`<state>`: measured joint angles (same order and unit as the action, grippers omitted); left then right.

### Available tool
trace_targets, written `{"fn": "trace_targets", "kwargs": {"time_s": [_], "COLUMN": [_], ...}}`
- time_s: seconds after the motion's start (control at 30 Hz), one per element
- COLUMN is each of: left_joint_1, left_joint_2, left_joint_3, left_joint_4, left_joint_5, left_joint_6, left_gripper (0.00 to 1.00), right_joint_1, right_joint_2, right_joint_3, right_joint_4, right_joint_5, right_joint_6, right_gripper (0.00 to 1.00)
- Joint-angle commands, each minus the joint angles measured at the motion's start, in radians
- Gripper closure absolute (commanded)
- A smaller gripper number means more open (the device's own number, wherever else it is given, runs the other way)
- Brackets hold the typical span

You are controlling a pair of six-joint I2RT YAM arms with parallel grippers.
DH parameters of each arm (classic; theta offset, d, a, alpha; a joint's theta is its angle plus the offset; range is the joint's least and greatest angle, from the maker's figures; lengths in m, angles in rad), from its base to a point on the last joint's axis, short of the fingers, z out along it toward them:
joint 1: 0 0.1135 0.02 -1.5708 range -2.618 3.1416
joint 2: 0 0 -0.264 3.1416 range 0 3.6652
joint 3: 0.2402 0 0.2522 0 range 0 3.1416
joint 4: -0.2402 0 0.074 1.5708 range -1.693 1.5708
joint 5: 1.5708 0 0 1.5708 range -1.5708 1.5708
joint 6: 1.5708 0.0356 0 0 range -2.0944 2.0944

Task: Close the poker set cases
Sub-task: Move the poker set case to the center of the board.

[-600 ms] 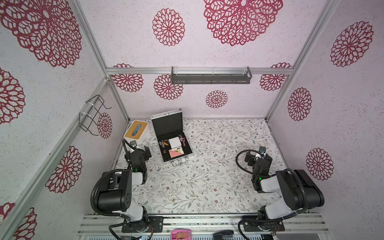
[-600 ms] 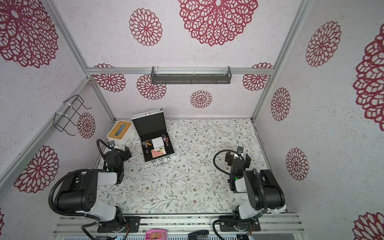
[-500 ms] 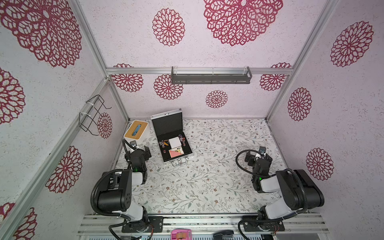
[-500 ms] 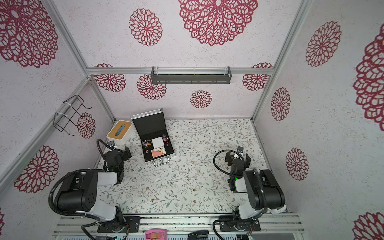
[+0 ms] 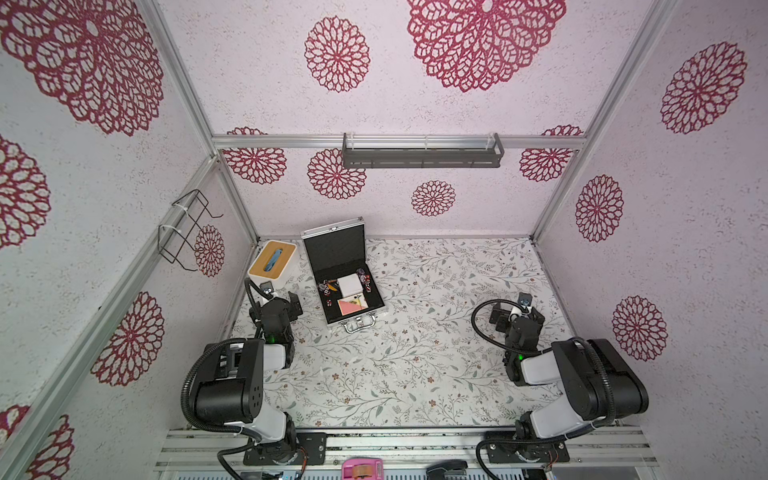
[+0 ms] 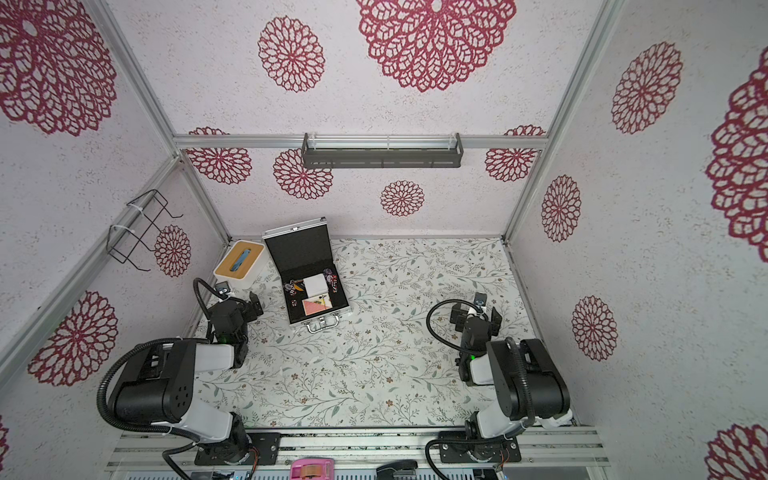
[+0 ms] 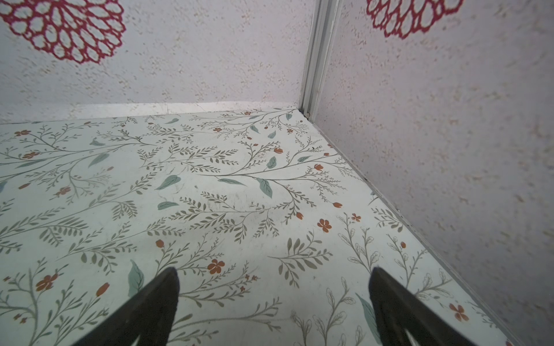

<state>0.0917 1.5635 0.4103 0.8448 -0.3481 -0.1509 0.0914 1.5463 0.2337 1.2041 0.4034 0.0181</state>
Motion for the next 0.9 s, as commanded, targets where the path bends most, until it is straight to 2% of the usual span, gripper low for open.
{"fn": "trace_targets", "kwargs": {"time_s": [0.0,0.8,0.87], "left_joint_1": [0.007,0.008,0.000], "left_joint_2": [-0.025,-0.028,-0.066], "left_joint_3": [0.014,0.010,0.020], "left_joint_4": [0.001,0.005,-0.013], "left_joint_5": [0.009,0.011,-0.021], "left_joint_6": [-0.010,-0.016,-0.008], "left_gripper": [0.03,0.03,0.03], "right_joint_1": [-0.004,-0.006,-0.005], "right_joint_2": [-0.006,-0.020,-0.053], "right_joint_3": [0.006,0.006,-0.003], "right_joint_4": [0.037,0.026,0.016], "right_joint_5": [-0.007,-0.020,-0.036], "right_joint_6": [-0.002,-0.009,-0.018], "right_gripper": [0.01,0.01,0.01]}}
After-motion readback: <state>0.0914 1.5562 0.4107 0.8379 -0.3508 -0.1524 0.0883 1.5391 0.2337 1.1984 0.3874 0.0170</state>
